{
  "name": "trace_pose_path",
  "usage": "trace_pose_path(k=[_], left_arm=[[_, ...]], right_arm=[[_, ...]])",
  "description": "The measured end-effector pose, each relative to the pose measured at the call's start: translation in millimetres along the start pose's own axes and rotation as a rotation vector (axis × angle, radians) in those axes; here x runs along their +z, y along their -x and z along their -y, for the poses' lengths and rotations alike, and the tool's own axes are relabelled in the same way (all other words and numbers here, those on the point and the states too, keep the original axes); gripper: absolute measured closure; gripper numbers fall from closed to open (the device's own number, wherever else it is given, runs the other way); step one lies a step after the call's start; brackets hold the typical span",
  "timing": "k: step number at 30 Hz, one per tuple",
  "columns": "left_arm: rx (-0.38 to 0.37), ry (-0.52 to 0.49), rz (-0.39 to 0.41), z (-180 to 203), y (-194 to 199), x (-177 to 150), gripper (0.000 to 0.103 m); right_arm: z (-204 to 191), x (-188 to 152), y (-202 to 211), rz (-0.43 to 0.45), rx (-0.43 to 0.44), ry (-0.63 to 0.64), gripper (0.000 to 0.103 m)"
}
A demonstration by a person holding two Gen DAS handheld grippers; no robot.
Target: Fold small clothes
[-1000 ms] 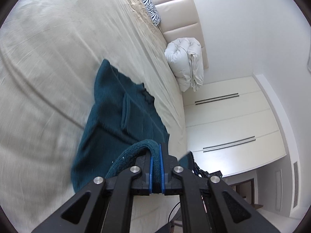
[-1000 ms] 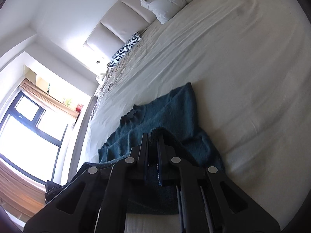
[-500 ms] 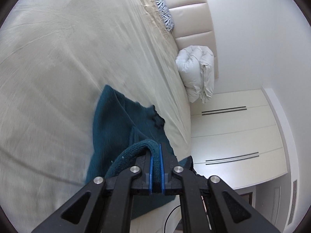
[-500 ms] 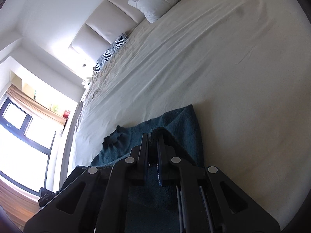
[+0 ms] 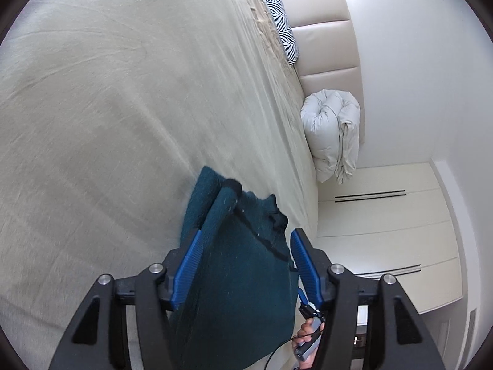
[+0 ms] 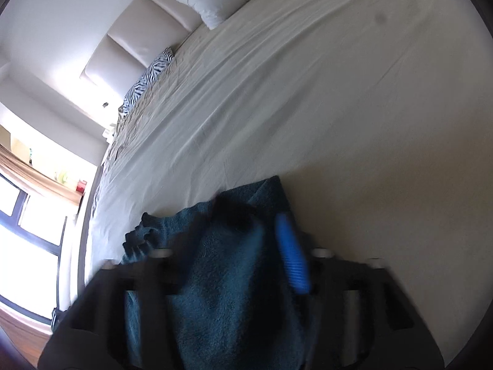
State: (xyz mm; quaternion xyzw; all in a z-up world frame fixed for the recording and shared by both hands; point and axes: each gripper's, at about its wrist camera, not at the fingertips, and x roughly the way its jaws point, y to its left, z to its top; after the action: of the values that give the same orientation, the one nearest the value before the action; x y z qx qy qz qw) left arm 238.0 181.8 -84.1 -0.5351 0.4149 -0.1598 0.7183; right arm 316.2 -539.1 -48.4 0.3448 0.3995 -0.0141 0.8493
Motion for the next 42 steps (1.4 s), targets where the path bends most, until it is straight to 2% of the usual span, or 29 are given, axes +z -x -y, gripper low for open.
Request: trace_pose_path(k=[5,10,12,15,17,20,24,25,26,27,29,32,34,42], left_arm=[[0.052,-0.064,0.009,5.2,7.2,-19.2,0.042],[0.136,-0.151,0.01,7.5,8.1,-44.2,0.042],[0.159,-0.167,0.006,4.7,8.2,-53.5,0.042],[0.181,-0.185,0.001,-1.1,9.2,-67.9,0.042],[0.198,-0.206,0.001,-3.3,8.3,-75.9,0.042],[0.224,-0.243,0.006,-1.3,5.3,-83.1,0.042],[0.255,-0.303,0.008,6.4,1.5,-87.2,0.042],[0.265,-0.318,0.004,7.9,-1.8,-88.0,0.044],[0.273,-0.327,0.003,8.0,-3.6,-88.7,0.052],[0.286,-0.333,0.001,8.4,-6.2,-89.2,0.058],[0.303,-0.34,0.008,6.7,-7.7,-90.8,0.064],[0.338,-0.356,0.012,3.9,-8.7,-93.2,0.079],[0.353,-0.373,0.006,3.7,-11.6,-93.9,0.084],[0.363,-0.389,0.007,1.4,-18.0,-95.3,0.088]], right_arm=[[1.7,-4.7,10.6,0.003,-0.024,0.032,0.034],[-7.9,-33.4,28.7,-0.034,-0.103,0.217,0.036],[-13.7,-48.1,32.5,-0.045,-0.138,0.318,0.04],[-17.6,-64.6,37.0,-0.072,-0.174,0.394,0.055],[-17.5,-71.4,37.6,-0.081,-0.19,0.414,0.069],[-7.9,-78.8,38.1,-0.104,-0.229,0.414,0.072],[0.3,-84.4,41.4,-0.109,-0.215,0.382,0.072],[0.6,-86.4,42.0,-0.108,-0.215,0.387,0.075],[0.6,-87.3,41.6,-0.106,-0.216,0.389,0.082],[0.2,-88.4,42.3,-0.1,-0.222,0.392,0.084],[-1.0,-89.4,45.3,-0.08,-0.244,0.394,0.097],[1.1,-89.6,51.0,-0.065,-0.245,0.379,0.097],[3.4,-91.5,52.9,-0.06,-0.249,0.373,0.098],[26.3,-89.6,61.5,-0.028,-0.23,0.249,0.098]])
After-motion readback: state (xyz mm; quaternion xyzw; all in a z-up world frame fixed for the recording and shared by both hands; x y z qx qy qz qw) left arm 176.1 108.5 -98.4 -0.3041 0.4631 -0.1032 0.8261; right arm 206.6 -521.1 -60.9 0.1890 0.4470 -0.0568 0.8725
